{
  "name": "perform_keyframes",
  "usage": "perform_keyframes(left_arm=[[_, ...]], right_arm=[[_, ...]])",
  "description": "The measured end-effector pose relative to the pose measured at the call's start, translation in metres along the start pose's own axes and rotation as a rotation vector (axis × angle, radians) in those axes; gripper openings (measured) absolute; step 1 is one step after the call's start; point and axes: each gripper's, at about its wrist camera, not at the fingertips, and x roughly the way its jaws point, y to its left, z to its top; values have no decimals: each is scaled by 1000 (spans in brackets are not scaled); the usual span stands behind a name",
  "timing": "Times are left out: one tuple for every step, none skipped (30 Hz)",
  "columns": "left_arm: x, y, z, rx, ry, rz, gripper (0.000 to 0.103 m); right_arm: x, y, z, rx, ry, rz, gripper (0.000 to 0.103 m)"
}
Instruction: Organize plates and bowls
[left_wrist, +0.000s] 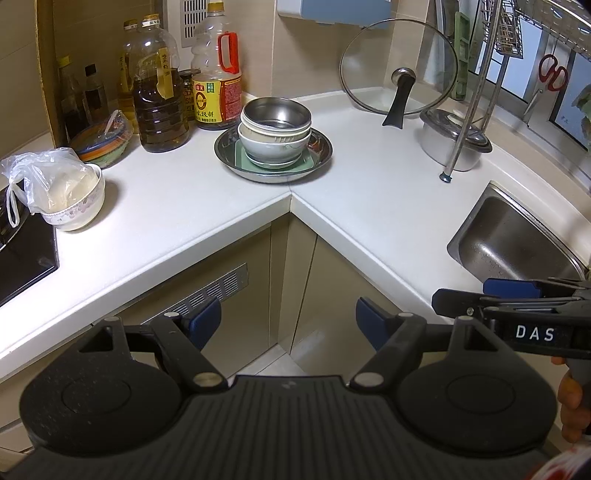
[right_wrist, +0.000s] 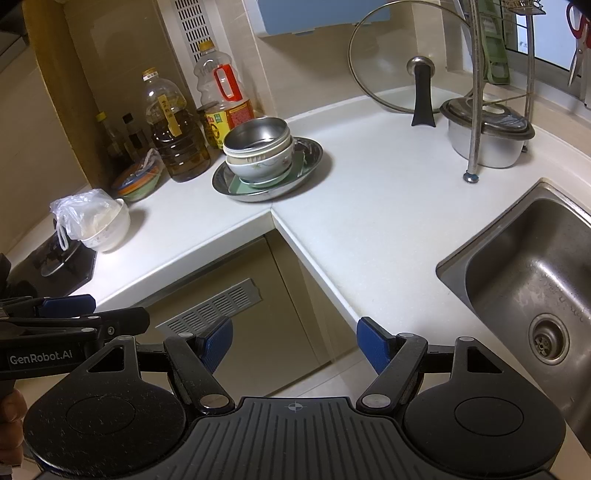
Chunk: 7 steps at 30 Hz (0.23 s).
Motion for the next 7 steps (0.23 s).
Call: perform_keyframes(left_arm=[[0, 1, 0, 1, -2, 0, 79], [1, 1, 1, 3, -3, -1, 79], [1, 1, 1, 5, -5, -3, 79], [1, 1, 1, 7, -7, -3, 79], [1, 1, 1, 8, -7, -4, 79], [1, 1, 1, 8, -6, -7, 79], [2, 1, 1, 5, -3, -11, 79]], right_arm=[[0, 0, 0, 1, 0, -1, 74], [0, 1, 0, 2, -1, -1, 74], [0, 0, 0, 3, -1, -1, 74], [1, 1, 0, 4, -2, -3, 74], [1, 1, 0, 4, -2, -4, 74], [1, 1, 0, 5, -3, -5, 74], [1, 1, 0, 6, -4, -6, 74]])
